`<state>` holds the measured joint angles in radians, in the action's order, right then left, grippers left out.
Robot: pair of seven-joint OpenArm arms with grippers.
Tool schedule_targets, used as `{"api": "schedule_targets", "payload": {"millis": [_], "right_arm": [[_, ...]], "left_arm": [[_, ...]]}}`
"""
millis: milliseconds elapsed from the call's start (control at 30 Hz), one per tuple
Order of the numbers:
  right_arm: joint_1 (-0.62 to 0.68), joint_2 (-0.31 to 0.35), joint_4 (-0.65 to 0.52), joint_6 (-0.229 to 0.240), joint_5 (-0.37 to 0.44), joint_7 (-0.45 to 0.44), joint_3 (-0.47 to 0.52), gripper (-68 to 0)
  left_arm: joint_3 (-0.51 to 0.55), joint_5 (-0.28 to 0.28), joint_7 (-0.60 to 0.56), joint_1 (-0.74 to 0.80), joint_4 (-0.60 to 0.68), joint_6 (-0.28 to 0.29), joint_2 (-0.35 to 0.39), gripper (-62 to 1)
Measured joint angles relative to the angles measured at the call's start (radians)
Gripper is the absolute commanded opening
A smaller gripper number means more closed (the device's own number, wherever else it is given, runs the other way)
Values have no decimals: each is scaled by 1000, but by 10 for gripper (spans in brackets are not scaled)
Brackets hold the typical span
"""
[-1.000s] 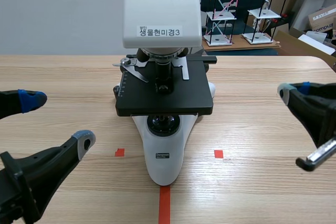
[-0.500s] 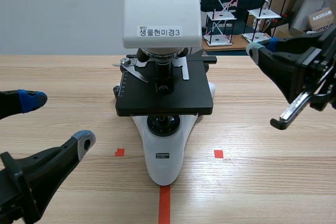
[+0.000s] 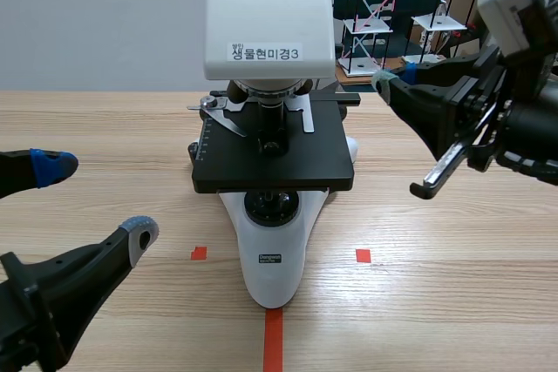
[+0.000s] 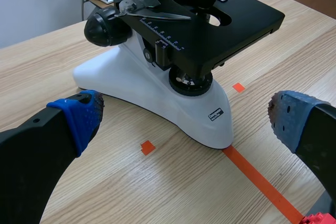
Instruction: Point at the revolving nosepiece
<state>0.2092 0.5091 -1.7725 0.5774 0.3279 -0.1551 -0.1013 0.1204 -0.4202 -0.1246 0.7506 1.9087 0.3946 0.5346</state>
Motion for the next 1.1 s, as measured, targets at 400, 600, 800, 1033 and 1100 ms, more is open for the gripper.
{"api": "schedule_targets", "payload": {"millis": [400, 600, 800, 1033, 1100], "right_arm": [[0, -5, 0, 4, -16, -1, 0, -677], [0, -5, 0, 4, -22, -1, 0, -677], [0, -5, 0, 4, -22, -1, 0, -677], [0, -5, 0, 4, -22, -1, 0, -677], [0, -5, 0, 4, -22, -1, 0, -677]], "left_arm": [[0, 0, 0, 0, 0, 0, 0, 14], [0, 0, 0, 0, 0, 0, 0, 14], [0, 0, 0, 0, 0, 0, 0, 14], [0, 0, 0, 0, 0, 0, 0, 14], [0, 0, 0, 0, 0, 0, 0, 14]]}}
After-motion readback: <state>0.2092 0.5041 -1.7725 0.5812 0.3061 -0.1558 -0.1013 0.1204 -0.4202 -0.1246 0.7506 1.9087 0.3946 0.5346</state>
